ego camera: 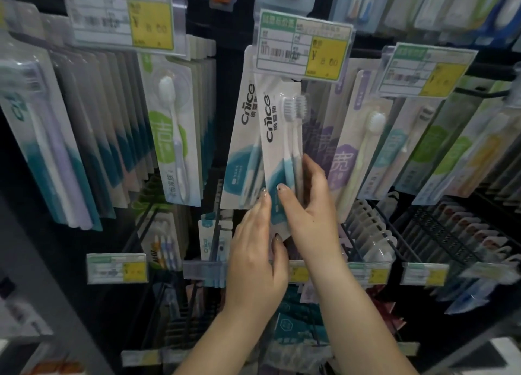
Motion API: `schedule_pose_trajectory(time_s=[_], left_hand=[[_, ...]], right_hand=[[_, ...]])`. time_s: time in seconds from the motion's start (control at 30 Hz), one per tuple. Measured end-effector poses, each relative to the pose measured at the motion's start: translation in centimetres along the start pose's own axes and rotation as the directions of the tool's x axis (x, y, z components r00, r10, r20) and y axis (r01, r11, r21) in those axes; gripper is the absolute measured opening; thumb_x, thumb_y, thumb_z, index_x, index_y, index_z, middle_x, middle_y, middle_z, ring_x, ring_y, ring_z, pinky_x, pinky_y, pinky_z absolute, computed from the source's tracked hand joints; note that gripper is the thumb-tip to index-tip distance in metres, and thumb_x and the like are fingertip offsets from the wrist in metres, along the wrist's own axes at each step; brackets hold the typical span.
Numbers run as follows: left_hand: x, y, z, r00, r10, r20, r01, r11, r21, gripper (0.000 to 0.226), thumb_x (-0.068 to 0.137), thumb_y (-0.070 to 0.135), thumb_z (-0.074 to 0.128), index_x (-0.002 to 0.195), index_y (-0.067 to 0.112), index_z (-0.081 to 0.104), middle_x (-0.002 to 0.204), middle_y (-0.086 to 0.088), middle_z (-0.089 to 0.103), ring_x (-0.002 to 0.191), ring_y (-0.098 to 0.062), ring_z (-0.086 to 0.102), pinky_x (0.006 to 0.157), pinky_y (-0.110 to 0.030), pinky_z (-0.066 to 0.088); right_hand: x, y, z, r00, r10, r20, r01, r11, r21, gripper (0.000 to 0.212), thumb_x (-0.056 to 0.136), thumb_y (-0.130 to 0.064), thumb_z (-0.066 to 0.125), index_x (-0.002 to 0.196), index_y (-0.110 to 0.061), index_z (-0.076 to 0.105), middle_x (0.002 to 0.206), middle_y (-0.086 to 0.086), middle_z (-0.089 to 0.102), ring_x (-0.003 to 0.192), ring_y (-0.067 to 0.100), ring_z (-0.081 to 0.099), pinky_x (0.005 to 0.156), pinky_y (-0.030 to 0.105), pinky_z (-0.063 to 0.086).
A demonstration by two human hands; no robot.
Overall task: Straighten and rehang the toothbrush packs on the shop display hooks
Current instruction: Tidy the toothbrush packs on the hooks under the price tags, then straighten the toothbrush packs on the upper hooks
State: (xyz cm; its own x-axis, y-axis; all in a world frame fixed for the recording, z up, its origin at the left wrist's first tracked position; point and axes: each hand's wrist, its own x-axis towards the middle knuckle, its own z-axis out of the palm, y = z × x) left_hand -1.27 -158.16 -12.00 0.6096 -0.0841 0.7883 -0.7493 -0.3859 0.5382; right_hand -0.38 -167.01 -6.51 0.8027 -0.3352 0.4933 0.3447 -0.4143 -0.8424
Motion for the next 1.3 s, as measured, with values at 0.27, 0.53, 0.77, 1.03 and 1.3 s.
schedule_pose_trajectory(time_s=[0.27, 0.53, 0.77, 1.03, 1.3], left_hand=[[1.5, -1.7, -0.9, 0.992, -0.114, 0.060, 0.114, 0.993, 0.007, 0.060, 0.090, 0.029, 0.032, 0.144, 0.022, 0.007, 0.150, 0.009, 0.015, 0.137, 0.010, 0.007, 0.111, -0.008, 0.007], [3.5, -1.7, -2.7, 0.988, -0.132, 0.075, 0.130, 0.991, 0.035, 0.063, 0.089, 0.020, 0.039, 0.142, 0.029, 0.005, 0.151, 0.013, 0.007, 0.138, 0.006, 0.005, 0.108, -0.003, 0.001], [4.4, -1.3, -4.1, 0.994, -0.087, 0.058, 0.085, 0.995, 0.044, 0.063, 0.089, 0.019, 0.043, 0.143, 0.026, 0.012, 0.150, 0.012, 0.011, 0.136, 0.010, 0.007, 0.105, 0.000, 0.003], [7.0, -0.2, -6.1, 0.999, 0.028, 0.024, -0.029, 0.998, 0.064, 0.061, 0.089, 0.035, 0.036, 0.145, 0.033, 0.014, 0.150, 0.023, 0.010, 0.138, 0.009, 0.009, 0.107, -0.002, 0.005], [9.4, 2.1, -8.5, 0.982, 0.185, 0.037, -0.188, 0.977, 0.103, 0.065, 0.086, 0.039, 0.037, 0.143, 0.047, 0.007, 0.151, 0.029, 0.008, 0.138, 0.010, 0.010, 0.103, 0.002, 0.005]], right_hand=[[-0.1, -0.5, 0.5, 1.000, -0.023, 0.014, 0.024, 0.999, -0.042, 0.071, 0.082, -0.037, 0.053, 0.145, -0.022, 0.025, 0.147, -0.006, 0.037, 0.134, 0.004, 0.034, 0.112, 0.038, 0.032], [0.5, -2.4, 0.2, 0.997, -0.072, 0.022, 0.074, 0.994, -0.085, 0.070, 0.084, -0.035, 0.054, 0.146, -0.024, 0.022, 0.146, -0.007, 0.036, 0.134, 0.002, 0.033, 0.113, 0.030, 0.030], [0.2, -3.4, 0.6, 0.994, -0.106, 0.028, 0.109, 0.987, -0.119, 0.070, 0.083, -0.036, 0.053, 0.145, -0.023, 0.024, 0.148, -0.007, 0.034, 0.137, 0.006, 0.031, 0.113, 0.039, 0.031], [0.7, -5.6, -0.6, 0.986, -0.162, 0.046, 0.167, 0.974, -0.150, 0.067, 0.090, -0.027, 0.058, 0.145, -0.032, 0.020, 0.148, -0.016, 0.030, 0.135, -0.004, 0.026, 0.112, 0.025, 0.025], [1.1, -8.6, -2.5, 0.971, -0.235, 0.046, 0.240, 0.952, -0.189, 0.047, 0.079, -0.049, 0.055, 0.114, -0.060, 0.024, 0.123, -0.048, 0.028, 0.123, -0.022, 0.026, 0.100, 0.008, 0.025]])
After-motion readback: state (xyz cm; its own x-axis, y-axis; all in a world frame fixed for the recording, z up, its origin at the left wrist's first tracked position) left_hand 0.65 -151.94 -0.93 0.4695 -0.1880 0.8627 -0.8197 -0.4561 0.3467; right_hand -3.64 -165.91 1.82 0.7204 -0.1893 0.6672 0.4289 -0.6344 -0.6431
